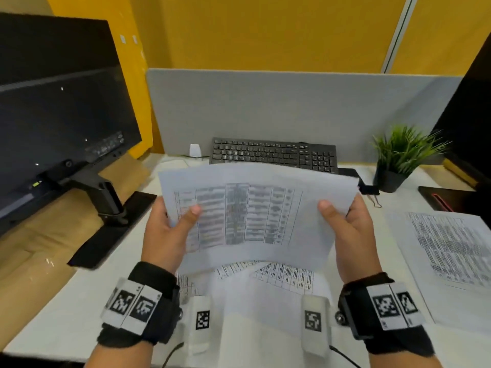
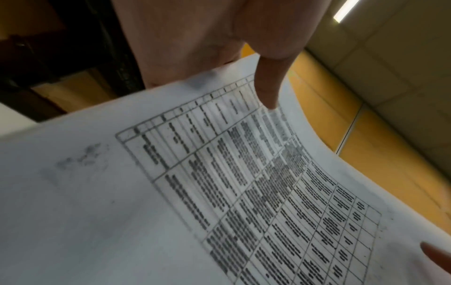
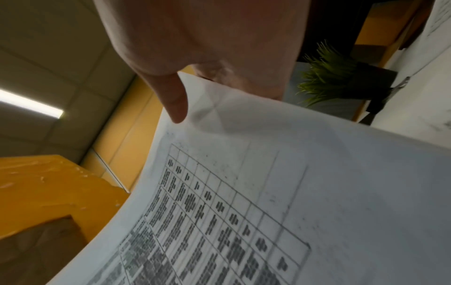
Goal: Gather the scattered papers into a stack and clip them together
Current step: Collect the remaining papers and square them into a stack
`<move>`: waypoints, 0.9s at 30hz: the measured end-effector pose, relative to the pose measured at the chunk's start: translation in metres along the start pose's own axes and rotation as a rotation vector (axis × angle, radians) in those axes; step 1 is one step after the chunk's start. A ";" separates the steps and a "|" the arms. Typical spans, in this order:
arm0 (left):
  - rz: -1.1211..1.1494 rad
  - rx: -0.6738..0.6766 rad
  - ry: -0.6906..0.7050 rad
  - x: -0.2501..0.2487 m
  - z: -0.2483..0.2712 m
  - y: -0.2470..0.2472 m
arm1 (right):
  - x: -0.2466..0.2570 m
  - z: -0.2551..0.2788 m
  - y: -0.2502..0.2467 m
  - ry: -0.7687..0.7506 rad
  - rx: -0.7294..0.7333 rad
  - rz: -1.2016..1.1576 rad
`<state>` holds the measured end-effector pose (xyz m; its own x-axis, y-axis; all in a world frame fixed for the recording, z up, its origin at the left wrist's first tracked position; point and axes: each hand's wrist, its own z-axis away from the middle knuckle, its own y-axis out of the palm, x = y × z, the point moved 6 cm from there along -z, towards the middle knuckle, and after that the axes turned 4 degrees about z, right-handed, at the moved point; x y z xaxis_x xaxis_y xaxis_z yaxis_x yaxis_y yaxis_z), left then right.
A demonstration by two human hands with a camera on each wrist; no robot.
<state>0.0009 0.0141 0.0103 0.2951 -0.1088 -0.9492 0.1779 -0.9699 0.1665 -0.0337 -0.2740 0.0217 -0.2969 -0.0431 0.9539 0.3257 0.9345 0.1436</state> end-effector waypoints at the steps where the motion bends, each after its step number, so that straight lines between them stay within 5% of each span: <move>1: -0.013 -0.001 -0.022 0.007 0.003 -0.001 | -0.007 0.002 0.000 0.038 0.009 0.028; 4: -0.092 -0.003 -0.047 0.017 0.006 -0.004 | -0.004 0.005 0.000 0.003 -0.077 0.085; 7: -0.179 0.033 0.017 0.001 0.000 0.005 | 0.052 0.008 0.007 -0.378 -0.250 0.340; 9: -0.227 0.097 0.122 -0.026 -0.003 0.020 | 0.087 0.011 0.035 -0.616 -0.179 0.763; 12: -0.363 0.219 0.322 -0.069 0.005 0.049 | 0.097 -0.001 0.066 -0.650 0.113 1.143; 14: -0.480 0.125 0.549 -0.094 0.008 0.054 | 0.100 -0.012 0.060 -0.605 0.184 0.944; 16: -0.548 -0.124 0.636 -0.102 0.001 0.043 | 0.103 -0.019 0.045 -0.572 0.107 0.677; 18: -0.369 -0.164 0.496 -0.093 -0.017 0.034 | 0.099 -0.021 0.032 -0.511 0.080 0.323; 20: -0.072 -0.030 0.262 -0.071 -0.032 0.038 | 0.084 -0.024 0.028 -0.406 0.092 0.071; 22: -0.013 0.106 0.149 -0.054 -0.034 0.046 | 0.061 -0.025 0.026 -0.275 0.073 -0.008; 27: -0.110 0.086 0.015 0.001 -0.016 0.030 | -0.012 -0.012 0.022 0.001 0.025 0.037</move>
<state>0.0215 -0.0114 0.0186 0.2919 0.0022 -0.9564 0.1287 -0.9910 0.0370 -0.0123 -0.2572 0.0163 -0.2844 -0.0081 0.9587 0.3140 0.9440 0.1011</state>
